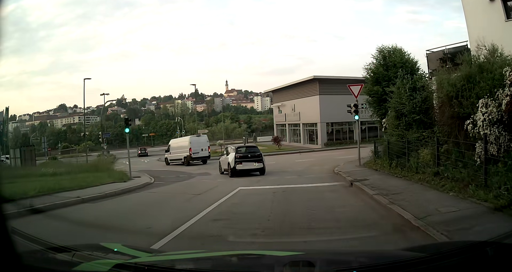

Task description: Follow the waypoints while adhering to traffic rules and regulations

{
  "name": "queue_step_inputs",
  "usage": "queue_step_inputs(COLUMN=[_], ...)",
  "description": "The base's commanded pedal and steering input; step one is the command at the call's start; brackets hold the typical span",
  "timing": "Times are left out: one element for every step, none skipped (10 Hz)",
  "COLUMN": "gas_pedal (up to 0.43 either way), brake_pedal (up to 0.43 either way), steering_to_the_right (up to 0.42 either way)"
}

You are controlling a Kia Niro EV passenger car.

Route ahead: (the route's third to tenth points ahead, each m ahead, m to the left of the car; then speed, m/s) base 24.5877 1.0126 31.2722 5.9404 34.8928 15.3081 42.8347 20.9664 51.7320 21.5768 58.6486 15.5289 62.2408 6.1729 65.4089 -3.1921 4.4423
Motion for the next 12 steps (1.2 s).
queue_step_inputs(gas_pedal=[0.008,0.0,0.0,0.0,0.0,0.0,0.0,0.0,0.0,0.0,0.0,0.0], brake_pedal=[0.0,0.0,0.0,0.0,0.0,0.0,0.0,0.0,0.0,0.0,0.0,0.0], steering_to_the_right=[0.039,0.038,0.036,0.034,0.032,0.028,0.024,0.021,0.02,0.02,0.02,0.02])
